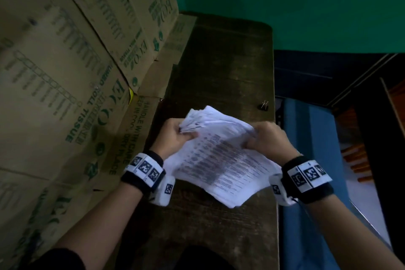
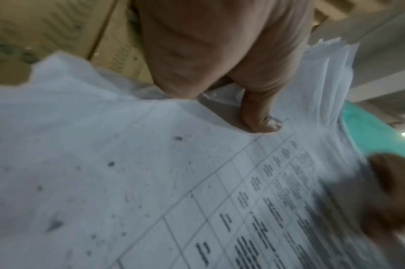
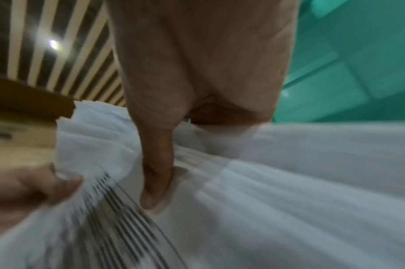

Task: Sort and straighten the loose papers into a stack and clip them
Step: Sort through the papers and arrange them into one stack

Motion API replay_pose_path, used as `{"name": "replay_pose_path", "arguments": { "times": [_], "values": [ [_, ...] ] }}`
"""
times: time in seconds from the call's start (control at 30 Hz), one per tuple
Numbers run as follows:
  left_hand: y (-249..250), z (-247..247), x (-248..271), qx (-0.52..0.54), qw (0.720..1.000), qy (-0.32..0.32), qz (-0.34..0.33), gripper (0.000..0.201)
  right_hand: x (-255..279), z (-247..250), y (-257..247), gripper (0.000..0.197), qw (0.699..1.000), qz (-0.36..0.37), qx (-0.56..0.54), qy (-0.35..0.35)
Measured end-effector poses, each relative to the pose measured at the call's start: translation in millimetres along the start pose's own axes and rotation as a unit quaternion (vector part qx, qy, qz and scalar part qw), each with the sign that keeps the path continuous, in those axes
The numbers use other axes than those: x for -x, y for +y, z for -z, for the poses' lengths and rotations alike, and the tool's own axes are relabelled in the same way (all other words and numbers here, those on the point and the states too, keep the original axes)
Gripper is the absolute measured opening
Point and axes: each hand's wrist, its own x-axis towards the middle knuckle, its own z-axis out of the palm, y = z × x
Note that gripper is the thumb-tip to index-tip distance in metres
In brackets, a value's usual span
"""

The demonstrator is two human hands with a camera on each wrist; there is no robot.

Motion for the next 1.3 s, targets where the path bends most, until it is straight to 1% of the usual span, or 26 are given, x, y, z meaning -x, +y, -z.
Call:
{"name": "replay_pose_path", "arguments": {
  "times": [0.07, 0.13, 0.2, 0.23, 0.27, 0.3, 0.37, 0.4, 0.43, 0.47, 0.5, 0.57, 0.6, 0.67, 0.7, 0.73, 0.8, 0.87, 0.93, 0.97, 1.0, 1.03, 1.1, 1.13, 1.23, 1.3],
  "values": [
    [-22, 16, -4, 0.013, 0.999, 0.029, 0.03, 0.016, 11, -4, 28, 0.019, 0.996, -0.07, 0.04, -0.034],
    [-37, 31, -6, 0.015, 0.997, 0.038, 0.064, 0.021, 20, -8, 56, 0.023, 0.992, -0.114, 0.028, -0.041],
    [-45, 39, -7, 0.031, 0.997, 0.039, 0.065, 0.02, 27, -13, 77, 0.022, 0.99, -0.109, -0.093, -0.015],
    [-46, 41, -6, 0.045, 0.996, 0.044, 0.069, 0.023, 31, -16, 83, 0.02, 0.976, -0.095, -0.194, 0.009],
    [-46, 43, -6, 0.06, 0.994, 0.049, 0.078, 0.028, 35, -20, 86, 0.02, 0.949, -0.087, -0.301, 0.038],
    [-46, 45, -6, 0.074, 0.991, 0.059, 0.09, 0.031, 37, -25, 88, 0.028, 0.912, -0.081, -0.397, 0.057],
    [-52, 46, -6, 0.1, 0.986, 0.087, 0.098, 0.033, 39, -43, 90, 0.05, 0.84, -0.09, -0.533, 0.047],
    [-57, 46, -6, 0.114, 0.983, 0.1, 0.105, 0.033, 39, -54, 89, 0.058, 0.816, -0.108, -0.568, 0.026],
    [-61, 46, -7, 0.124, 0.979, 0.114, 0.115, 0.039, 38, -64, 85, 0.059, 0.802, -0.122, -0.584, 0.006],
    [-65, 44, -7, 0.131, 0.975, 0.127, 0.127, 0.048, 36, -71, 80, 0.051, 0.798, -0.133, -0.589, 0.002],
    [-67, 40, -7, 0.136, 0.971, 0.141, 0.135, 0.052, 34, -75, 76, 0.042, 0.801, -0.14, -0.582, 0.016],
    [-65, 30, -5, 0.115, 0.967, 0.187, 0.131, 0.043, 29, -74, 66, 0.024, 0.828, -0.138, -0.536, 0.086],
    [-64, 25, -2, 0.102, 0.965, 0.208, 0.124, 0.039, 28, -69, 59, 0.018, 0.843, -0.118, -0.511, 0.123],
    [-60, 16, 5, 0.104, 0.961, 0.239, 0.095, 0.038, 29, -61, 48, 0.03, 0.87, -0.074, -0.45, 0.185],
    [-58, 13, 10, 0.109, 0.958, 0.254, 0.074, 0.038, 31, -60, 45, 0.031, 0.881, -0.057, -0.426, 0.199],
    [-59, 11, 14, 0.115, 0.956, 0.263, 0.055, 0.038, 35, -61, 44, 0.03, 0.891, -0.045, -0.402, 0.206],
    [-66, 10, 18, 0.132, 0.961, 0.24, 0.038, 0.038, 39, -68, 50, 0.029, 0.905, -0.069, -0.371, 0.196],
    [-80, 6, 18, 0.102, 0.974, 0.192, 0.069, 0.036, 39, -81, 60, 0.024, 0.899, -0.069, -0.399, 0.169],
    [-95, 7, 16, 0.042, 0.984, 0.146, 0.095, 0.033, 39, -89, 65, 0.045, 0.879, -0.056, -0.445, 0.161],
    [-101, 9, 16, 0.016, 0.987, 0.126, 0.097, 0.036, 38, -90, 66, 0.051, 0.875, -0.06, -0.453, 0.16],
    [-106, 12, 14, -0.001, 0.988, 0.116, 0.102, 0.038, 37, -92, 67, 0.052, 0.872, -0.06, -0.458, 0.162],
    [-111, 14, 12, -0.011, 0.988, 0.112, 0.105, 0.034, 37, -94, 68, 0.049, 0.873, -0.066, -0.455, 0.164],
    [-112, 14, 8, -0.027, 0.986, 0.113, 0.117, 0.022, 33, -99, 69, 0.035, 0.882, -0.071, -0.432, 0.171],
    [-111, 13, 4, -0.027, 0.984, 0.121, 0.131, 0.022, 29, -103, 71, 0.03, 0.887, -0.075, -0.418, 0.182],
    [-98, 6, -4, 0.062, 0.97, 0.176, 0.153, 0.025, 17, -99, 62, 0.02, 0.871, -0.113, -0.433, 0.201],
    [-88, 8, -5, 0.086, 0.962, 0.209, 0.154, 0.035, 15, -86, 59, 0.033, 0.874, -0.105, -0.416, 0.228]
  ]
}}
